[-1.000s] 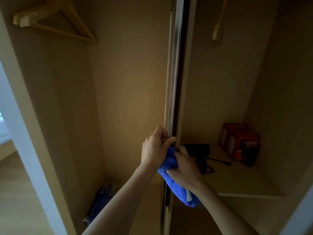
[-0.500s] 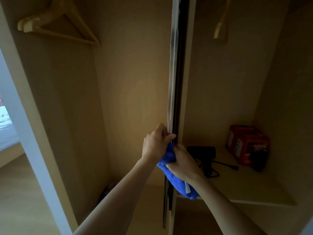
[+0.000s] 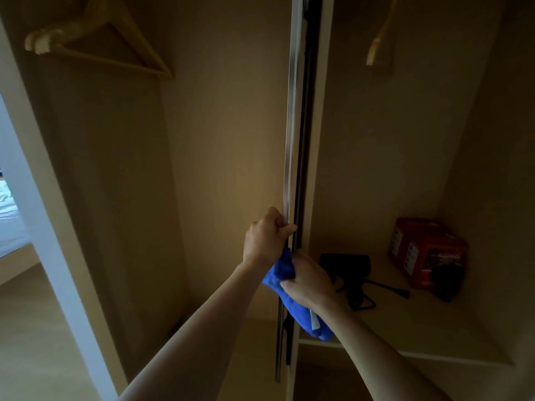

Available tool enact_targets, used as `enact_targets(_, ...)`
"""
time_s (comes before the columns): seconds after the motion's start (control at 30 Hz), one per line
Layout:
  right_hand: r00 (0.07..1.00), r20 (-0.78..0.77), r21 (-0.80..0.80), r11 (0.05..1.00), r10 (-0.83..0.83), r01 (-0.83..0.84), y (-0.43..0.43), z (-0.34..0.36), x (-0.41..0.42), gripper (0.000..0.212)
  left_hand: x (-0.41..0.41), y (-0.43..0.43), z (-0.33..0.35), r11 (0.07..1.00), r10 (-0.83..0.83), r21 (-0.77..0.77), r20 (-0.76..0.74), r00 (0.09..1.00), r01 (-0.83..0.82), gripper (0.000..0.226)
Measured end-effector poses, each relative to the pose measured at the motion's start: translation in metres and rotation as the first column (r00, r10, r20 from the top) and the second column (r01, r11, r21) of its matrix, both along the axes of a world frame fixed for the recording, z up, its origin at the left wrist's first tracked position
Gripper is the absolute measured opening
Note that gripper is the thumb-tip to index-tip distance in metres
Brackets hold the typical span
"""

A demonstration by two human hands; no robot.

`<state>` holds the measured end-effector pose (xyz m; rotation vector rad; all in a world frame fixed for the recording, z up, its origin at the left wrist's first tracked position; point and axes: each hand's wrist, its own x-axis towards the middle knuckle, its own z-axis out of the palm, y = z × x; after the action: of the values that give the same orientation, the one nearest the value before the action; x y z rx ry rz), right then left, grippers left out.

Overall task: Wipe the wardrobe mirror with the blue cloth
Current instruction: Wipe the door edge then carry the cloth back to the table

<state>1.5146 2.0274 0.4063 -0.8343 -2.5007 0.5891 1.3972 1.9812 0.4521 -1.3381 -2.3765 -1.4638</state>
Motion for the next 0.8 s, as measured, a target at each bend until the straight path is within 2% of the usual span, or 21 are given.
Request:
enact_targets(0.2, 0.998, 0.057, 0.008, 1.0, -0.011, 0.011, 0.01, -0.01, -0.001, 0.007, -0.005, 0.01, 0.004, 1.0, -0.004, -0.018, 0.064, 0.998, 0.005, 0.033)
enact_targets(0.37, 0.997, 0.079, 0.052, 0.999, -0.021, 0.017, 0.015, -0.006, -0.003, 0.007, -0.011, 0.017, 0.002, 0.999, -0.006, -0.036, 0.052, 0.999, 0.007, 0.028)
enact_targets(0.63, 0.997, 0.082, -0.019, 1.0, 0.008, -0.006, 0.012, -0.01, -0.001, 0.015, -0.009, 0.015, 0.003, 0.999, -0.008, -0.032, 0.124, 0.992, 0.012, 0.028)
enact_targets(0.73, 0.999, 0.049, -0.05, 0.999, 0.003, -0.001, 0.009, -0.007, 0.005, 0.022, -0.003, 0.011, 0.0, 0.998, 0.014, -0.063, 0.071, 0.997, -0.009, 0.025)
enact_targets(0.8, 1.0, 0.008, -0.089, 0.996, -0.002, 0.003, 0.007, -0.002, 0.012, 0.01, 0.001, 0.003, -0.005, 0.998, 0.017, -0.065, 0.038, 0.999, -0.014, 0.021)
